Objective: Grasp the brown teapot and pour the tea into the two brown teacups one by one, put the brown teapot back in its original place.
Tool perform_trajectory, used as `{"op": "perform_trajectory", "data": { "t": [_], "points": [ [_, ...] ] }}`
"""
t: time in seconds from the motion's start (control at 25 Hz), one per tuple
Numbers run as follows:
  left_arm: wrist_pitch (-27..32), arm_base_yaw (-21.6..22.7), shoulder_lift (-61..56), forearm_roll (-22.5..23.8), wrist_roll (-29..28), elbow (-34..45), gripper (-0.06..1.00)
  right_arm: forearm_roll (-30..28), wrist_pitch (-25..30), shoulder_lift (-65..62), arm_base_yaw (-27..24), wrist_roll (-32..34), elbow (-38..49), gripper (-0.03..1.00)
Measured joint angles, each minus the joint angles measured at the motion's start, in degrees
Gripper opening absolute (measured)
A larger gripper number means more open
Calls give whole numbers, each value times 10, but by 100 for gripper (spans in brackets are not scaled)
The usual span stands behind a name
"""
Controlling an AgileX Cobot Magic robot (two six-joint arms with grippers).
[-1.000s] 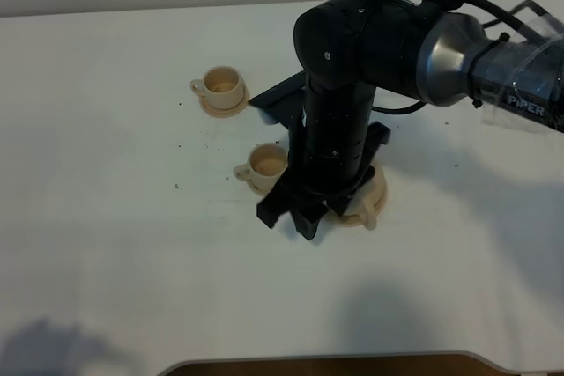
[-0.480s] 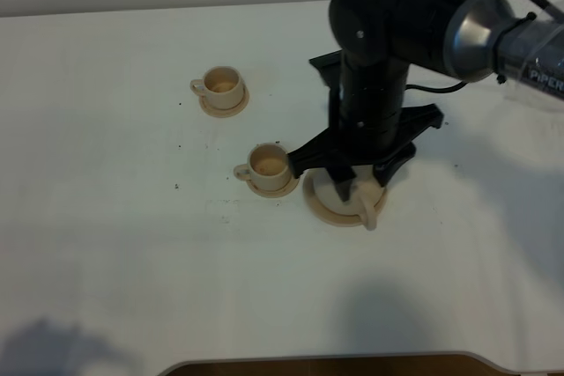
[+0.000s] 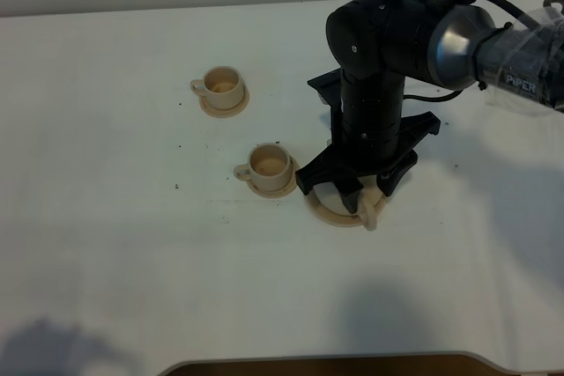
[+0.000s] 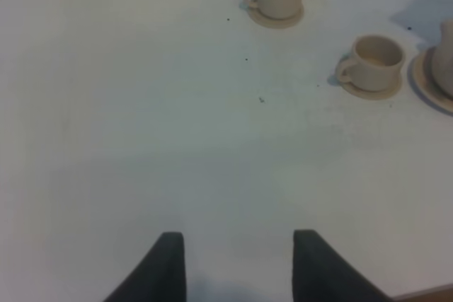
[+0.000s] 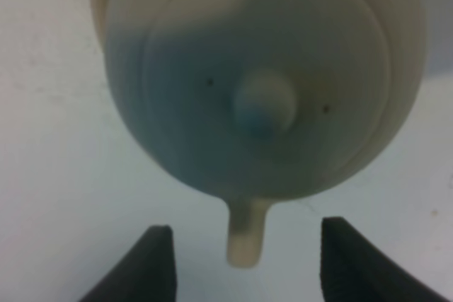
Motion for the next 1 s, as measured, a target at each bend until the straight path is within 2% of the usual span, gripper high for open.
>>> {"op": "perform_trajectory", "data": {
  "t": [0.2,0.76,1.0],
  "points": [
    [0,0,0,0,0,0,36,-17,0,8,0,1,0,48],
    [0,0,0,0,0,0,36,-18,0,24,0,2,0,48],
    [0,0,0,0,0,0,36,-18,0,25,0,2,0,43]
  ]
}}
